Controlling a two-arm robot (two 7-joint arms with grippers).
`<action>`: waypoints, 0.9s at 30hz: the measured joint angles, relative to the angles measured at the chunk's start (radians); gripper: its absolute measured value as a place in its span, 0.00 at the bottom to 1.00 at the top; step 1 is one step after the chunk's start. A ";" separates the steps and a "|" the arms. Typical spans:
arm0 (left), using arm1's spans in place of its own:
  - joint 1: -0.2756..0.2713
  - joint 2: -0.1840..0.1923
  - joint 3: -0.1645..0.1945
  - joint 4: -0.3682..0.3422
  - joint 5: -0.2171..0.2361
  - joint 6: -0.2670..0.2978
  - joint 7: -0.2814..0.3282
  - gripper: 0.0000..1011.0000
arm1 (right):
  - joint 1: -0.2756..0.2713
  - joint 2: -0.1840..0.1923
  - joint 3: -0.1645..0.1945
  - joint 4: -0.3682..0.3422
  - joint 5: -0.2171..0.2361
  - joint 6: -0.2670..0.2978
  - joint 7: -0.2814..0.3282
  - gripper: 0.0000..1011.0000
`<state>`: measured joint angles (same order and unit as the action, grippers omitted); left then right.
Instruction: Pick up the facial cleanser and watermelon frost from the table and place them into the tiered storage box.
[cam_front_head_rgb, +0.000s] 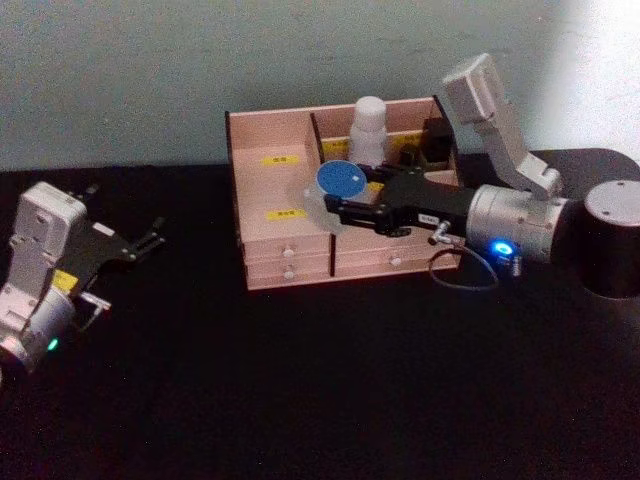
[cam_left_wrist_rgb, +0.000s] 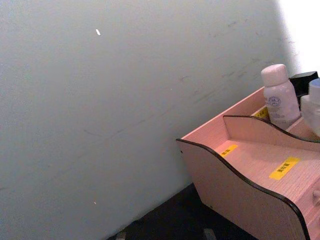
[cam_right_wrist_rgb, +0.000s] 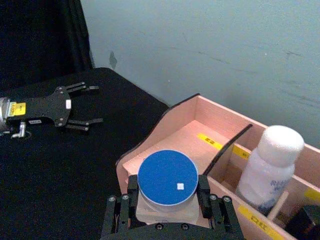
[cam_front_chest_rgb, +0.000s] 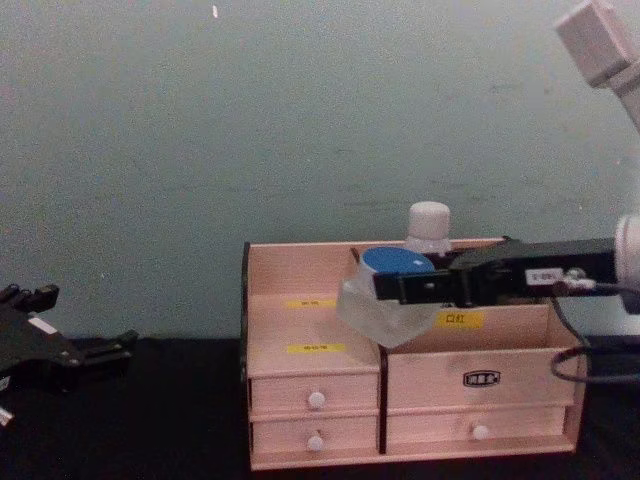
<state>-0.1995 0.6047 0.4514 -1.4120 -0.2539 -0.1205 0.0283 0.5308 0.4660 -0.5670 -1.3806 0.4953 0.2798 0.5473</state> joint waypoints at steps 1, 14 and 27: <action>0.000 0.000 0.000 0.000 0.000 0.000 0.000 0.99 | 0.004 -0.004 -0.003 0.006 -0.002 -0.001 0.001 0.70; 0.000 0.000 0.000 0.000 0.000 0.000 0.000 0.99 | 0.073 -0.070 -0.036 0.109 -0.027 -0.024 0.019 0.70; 0.000 0.000 0.000 0.000 0.000 0.000 0.000 0.99 | 0.117 -0.118 -0.056 0.187 -0.047 -0.042 0.037 0.70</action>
<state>-0.1996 0.6047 0.4514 -1.4120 -0.2539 -0.1205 0.0283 0.6479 0.3475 -0.6232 -1.1932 0.4479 0.2374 0.5840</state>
